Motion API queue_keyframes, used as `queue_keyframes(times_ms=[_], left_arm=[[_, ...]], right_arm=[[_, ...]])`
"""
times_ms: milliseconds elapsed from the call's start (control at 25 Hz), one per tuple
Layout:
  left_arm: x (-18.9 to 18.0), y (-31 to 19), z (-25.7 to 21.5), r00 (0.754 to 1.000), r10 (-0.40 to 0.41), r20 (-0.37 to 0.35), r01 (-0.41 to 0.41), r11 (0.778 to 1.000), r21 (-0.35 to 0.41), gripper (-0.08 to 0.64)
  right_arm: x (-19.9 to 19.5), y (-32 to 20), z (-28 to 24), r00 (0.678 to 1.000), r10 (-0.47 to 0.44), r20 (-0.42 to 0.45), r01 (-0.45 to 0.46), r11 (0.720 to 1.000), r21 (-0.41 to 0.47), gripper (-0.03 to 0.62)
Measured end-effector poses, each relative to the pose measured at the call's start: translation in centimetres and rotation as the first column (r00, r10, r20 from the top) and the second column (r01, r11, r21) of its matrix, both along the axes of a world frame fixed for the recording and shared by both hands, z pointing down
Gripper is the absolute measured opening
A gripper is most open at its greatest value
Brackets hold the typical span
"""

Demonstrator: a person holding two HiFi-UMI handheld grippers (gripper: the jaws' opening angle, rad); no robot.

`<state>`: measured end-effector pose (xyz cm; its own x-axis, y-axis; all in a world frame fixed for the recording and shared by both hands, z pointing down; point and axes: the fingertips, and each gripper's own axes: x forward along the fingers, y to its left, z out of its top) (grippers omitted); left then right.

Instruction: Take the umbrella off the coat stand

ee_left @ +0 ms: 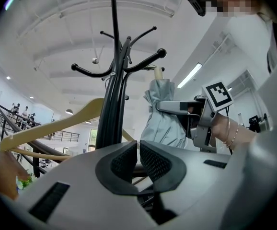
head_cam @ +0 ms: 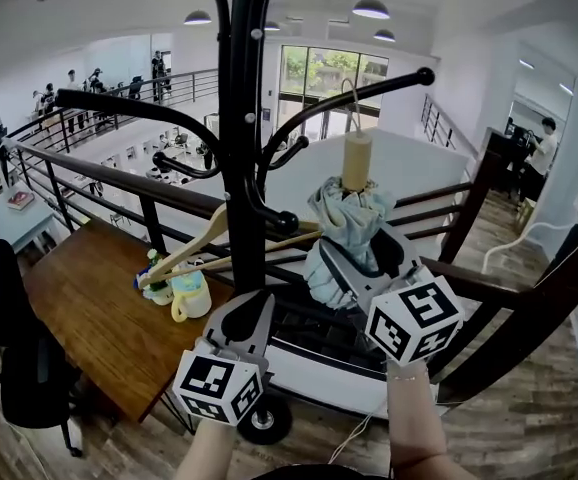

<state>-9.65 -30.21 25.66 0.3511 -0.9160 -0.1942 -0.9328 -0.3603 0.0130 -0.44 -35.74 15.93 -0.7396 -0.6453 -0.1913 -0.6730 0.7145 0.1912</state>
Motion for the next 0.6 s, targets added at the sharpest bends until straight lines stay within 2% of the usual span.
queue_keyframes(times_ms=[400, 600], left_arm=[[0.7, -1.7, 0.9, 0.999, 0.053, 0.001, -0.053, 0.999, 0.011, 0.028], [3.1, -2.3, 0.0, 0.996, 0.084, -0.016, -0.084, 0.996, 0.000, 0.028]], right_arm=[[2.2, -1.6, -0.7, 0.996, 0.083, 0.021, -0.084, 0.995, 0.045, 0.284], [5.2, -2.1, -2.2, 0.993, 0.113, 0.034, -0.115, 0.992, 0.049, 0.284]])
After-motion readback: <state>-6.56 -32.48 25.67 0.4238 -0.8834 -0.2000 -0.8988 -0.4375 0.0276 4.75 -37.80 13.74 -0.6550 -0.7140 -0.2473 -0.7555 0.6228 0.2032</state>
